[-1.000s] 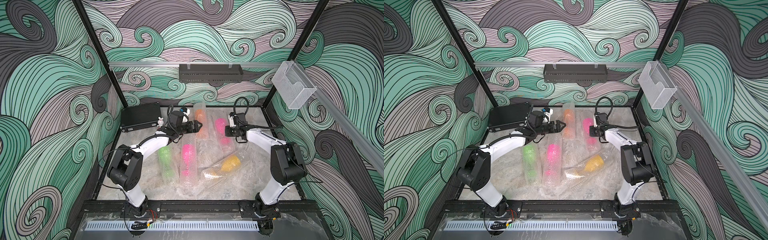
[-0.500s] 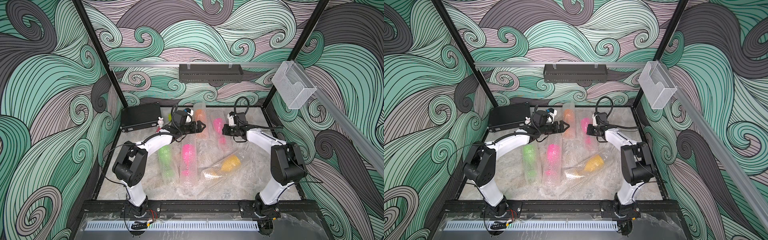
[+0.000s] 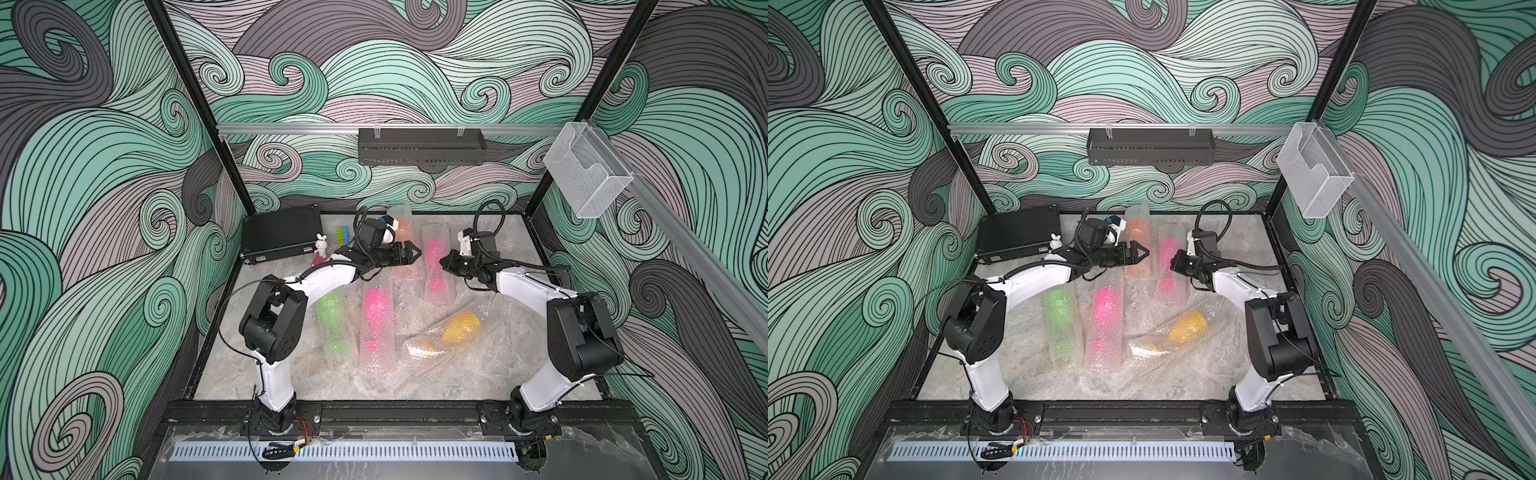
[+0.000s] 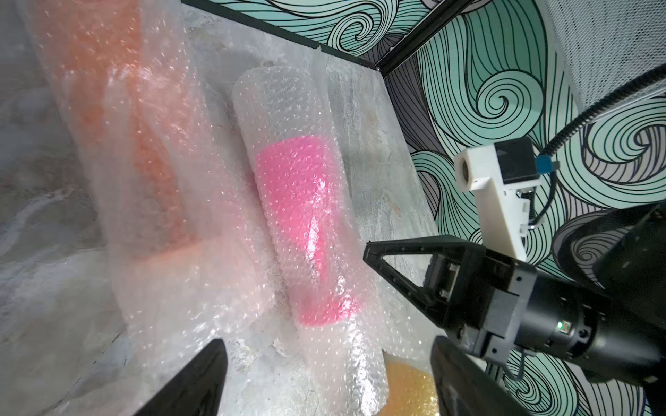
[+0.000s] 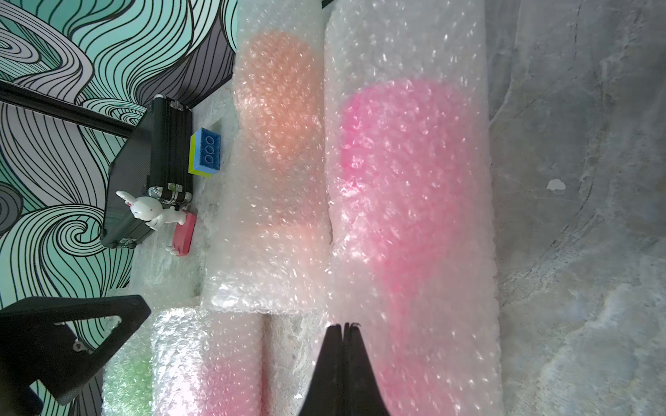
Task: Unpack wine glasses from bubble wrap
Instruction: Unwrap the bubble wrap at the center of the board.
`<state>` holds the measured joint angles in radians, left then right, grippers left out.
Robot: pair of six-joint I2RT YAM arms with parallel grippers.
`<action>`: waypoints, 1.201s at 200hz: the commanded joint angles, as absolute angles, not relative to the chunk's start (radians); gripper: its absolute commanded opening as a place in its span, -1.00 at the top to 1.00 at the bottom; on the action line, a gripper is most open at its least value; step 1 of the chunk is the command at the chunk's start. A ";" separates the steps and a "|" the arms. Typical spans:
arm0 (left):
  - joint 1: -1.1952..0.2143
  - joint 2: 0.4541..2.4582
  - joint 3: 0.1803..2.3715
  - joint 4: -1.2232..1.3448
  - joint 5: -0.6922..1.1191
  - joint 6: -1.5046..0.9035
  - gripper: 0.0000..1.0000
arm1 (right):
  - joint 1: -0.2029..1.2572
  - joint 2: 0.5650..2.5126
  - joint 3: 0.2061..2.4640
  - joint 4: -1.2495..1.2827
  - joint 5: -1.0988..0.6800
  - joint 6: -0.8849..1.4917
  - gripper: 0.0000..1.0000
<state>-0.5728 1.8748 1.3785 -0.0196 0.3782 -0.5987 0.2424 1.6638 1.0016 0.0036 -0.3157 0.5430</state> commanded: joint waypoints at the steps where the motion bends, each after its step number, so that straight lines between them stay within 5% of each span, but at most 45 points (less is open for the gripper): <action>1: -0.605 1.931 1.440 -0.071 0.387 -0.612 -0.66 | 0.246 1.650 0.992 0.017 -0.324 0.541 0.89; 240: -0.712 2.243 1.713 -0.176 0.387 -0.617 0.18 | 0.242 1.582 0.942 -0.067 -0.258 0.433 0.81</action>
